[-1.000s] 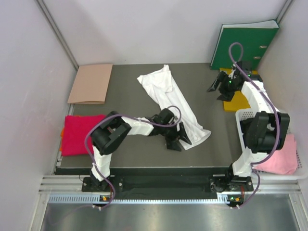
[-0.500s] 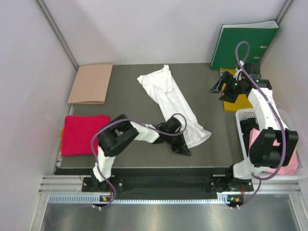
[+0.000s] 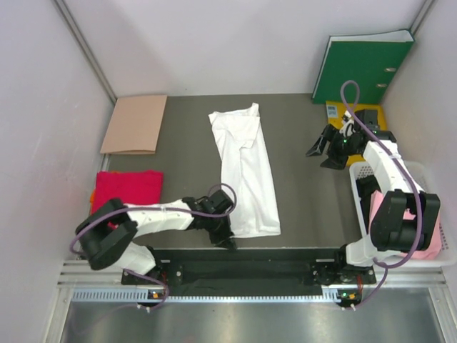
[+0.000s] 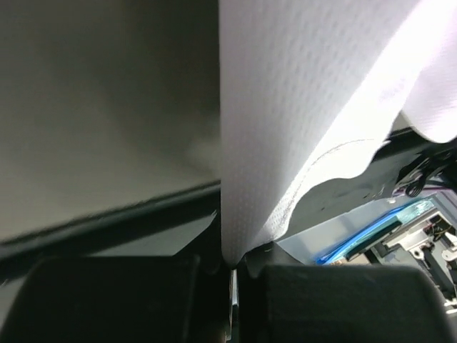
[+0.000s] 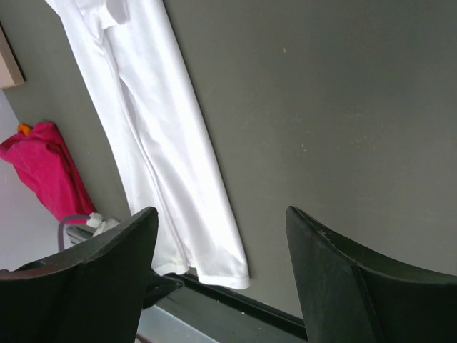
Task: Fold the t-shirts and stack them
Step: Rotate the tshirt 90 degrees
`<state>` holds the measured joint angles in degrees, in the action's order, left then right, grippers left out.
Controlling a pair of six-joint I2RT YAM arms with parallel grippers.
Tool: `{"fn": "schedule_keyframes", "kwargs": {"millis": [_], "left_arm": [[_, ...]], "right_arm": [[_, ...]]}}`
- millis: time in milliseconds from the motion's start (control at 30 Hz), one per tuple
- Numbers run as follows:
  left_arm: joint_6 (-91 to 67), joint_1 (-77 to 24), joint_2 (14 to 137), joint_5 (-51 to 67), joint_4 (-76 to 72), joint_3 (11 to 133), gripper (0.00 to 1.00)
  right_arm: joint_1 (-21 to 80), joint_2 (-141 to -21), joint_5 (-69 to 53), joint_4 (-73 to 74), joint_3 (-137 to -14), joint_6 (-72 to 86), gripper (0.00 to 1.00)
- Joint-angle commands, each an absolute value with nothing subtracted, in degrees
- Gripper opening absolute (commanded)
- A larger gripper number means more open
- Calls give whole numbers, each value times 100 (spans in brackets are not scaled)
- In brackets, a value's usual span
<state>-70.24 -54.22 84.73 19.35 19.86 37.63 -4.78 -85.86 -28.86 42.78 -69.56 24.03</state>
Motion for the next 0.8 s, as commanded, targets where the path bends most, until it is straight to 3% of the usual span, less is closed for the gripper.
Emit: {"fn": "schedule_keyframes", "kwargs": {"millis": [0,133,167,200,267,300,533,633,733,767], "left_arm": [[-7093,-5414,7482,1574,2934,3429,0],[-7198,-5414,6857,1521,3575,3235,0],[-7198,-5414,6577,1512,3682,3243,10],[-7163,-5423,6452,1451,3804,3365,54],[-7050,-5423,6154,1100,4347,3628,77],[-6918,-5423,6091,959,4577,3943,99],[-6609,-5423,6117,141,4993,4457,99],[-6846,-5423,6231,132,4492,4018,99],[-7320,-5414,6197,114,3755,3351,99],[-7582,-5414,6109,114,3492,3166,99]], "right_arm": [[-510,-8394,-3102,4034,-6838,2276,72],[-378,-8437,-3225,4086,-6680,2119,73],[-326,-8429,-3260,4130,-6619,2049,79],[-247,-8394,-3217,4174,-6583,1865,85],[-44,-8131,-3016,4228,-6391,1758,99],[191,-7982,-2919,4184,-6268,1758,100],[975,-7146,-3102,3894,-4794,2126,100],[1256,-6882,-3304,3525,-4055,2627,88],[1564,-6610,-3384,3104,-3439,3233,85],[1643,-6557,-3410,2972,-3297,3391,79]]}}
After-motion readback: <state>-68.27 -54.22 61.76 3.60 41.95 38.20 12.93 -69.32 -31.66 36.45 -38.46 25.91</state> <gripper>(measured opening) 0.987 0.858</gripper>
